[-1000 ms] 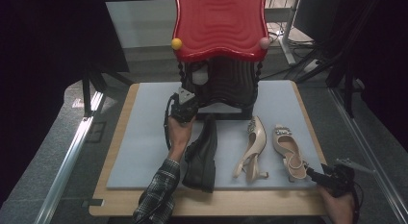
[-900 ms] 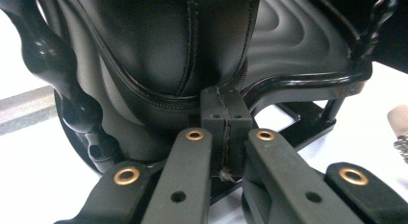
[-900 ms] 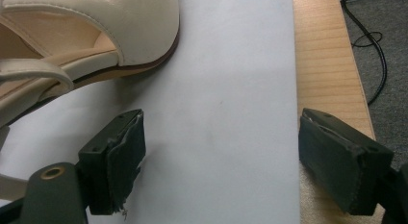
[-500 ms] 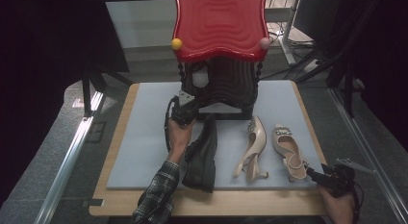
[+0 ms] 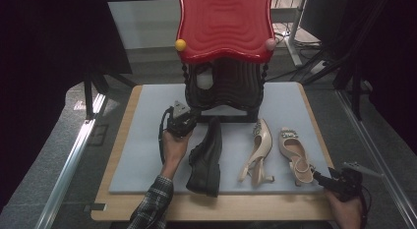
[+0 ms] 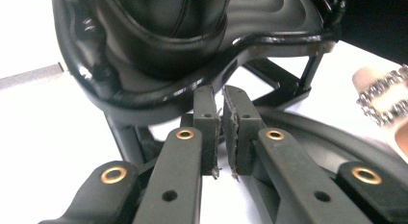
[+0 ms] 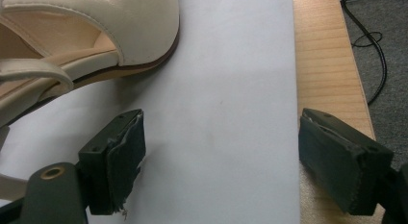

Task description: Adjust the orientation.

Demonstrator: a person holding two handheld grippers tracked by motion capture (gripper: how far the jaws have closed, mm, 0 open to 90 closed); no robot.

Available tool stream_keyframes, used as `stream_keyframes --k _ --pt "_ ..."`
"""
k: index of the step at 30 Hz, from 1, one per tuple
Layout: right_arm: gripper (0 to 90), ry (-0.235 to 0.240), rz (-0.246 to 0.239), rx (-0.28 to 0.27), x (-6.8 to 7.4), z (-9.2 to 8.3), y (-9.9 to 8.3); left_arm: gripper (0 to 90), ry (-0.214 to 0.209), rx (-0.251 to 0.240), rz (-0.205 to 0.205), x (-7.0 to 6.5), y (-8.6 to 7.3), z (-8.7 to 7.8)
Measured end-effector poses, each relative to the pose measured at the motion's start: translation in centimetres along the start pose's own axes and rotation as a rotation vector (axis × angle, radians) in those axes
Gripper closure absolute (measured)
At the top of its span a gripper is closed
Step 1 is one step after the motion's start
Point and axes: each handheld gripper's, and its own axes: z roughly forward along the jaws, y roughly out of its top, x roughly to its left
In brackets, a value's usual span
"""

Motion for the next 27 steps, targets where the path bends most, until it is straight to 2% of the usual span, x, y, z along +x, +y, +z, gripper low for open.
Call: stream_keyframes --k 3,6,9,12,20,27 --pt "17.3 0.000 0.001 0.000 0.0 0.0 0.0 84.9 -0.029 0.004 -0.003 0.3 -0.6 -1.0" --pt "17.3 -0.001 0.000 0.000 0.0 0.0 0.0 86.4 -0.040 0.004 -0.015 0.7 -1.2 -2.0" --pt "17.3 -0.002 -0.001 0.001 0.0 0.0 0.0 86.4 -0.042 0.007 -0.030 0.8 -2.0 -2.8" --pt "17.3 -0.003 -0.001 0.001 0.0 0.0 0.0 86.0 -0.035 0.016 -0.029 0.8 -3.0 -3.5" --pt "17.3 -0.005 0.000 0.003 0.1 0.0 0.0 86.1 -0.051 0.037 -0.042 0.3 -6.0 -5.7" --pt "17.3 -0.008 -0.002 0.001 0.2 0.0 0.0 86.0 -0.082 0.065 -0.084 -0.4 -9.0 -7.1"
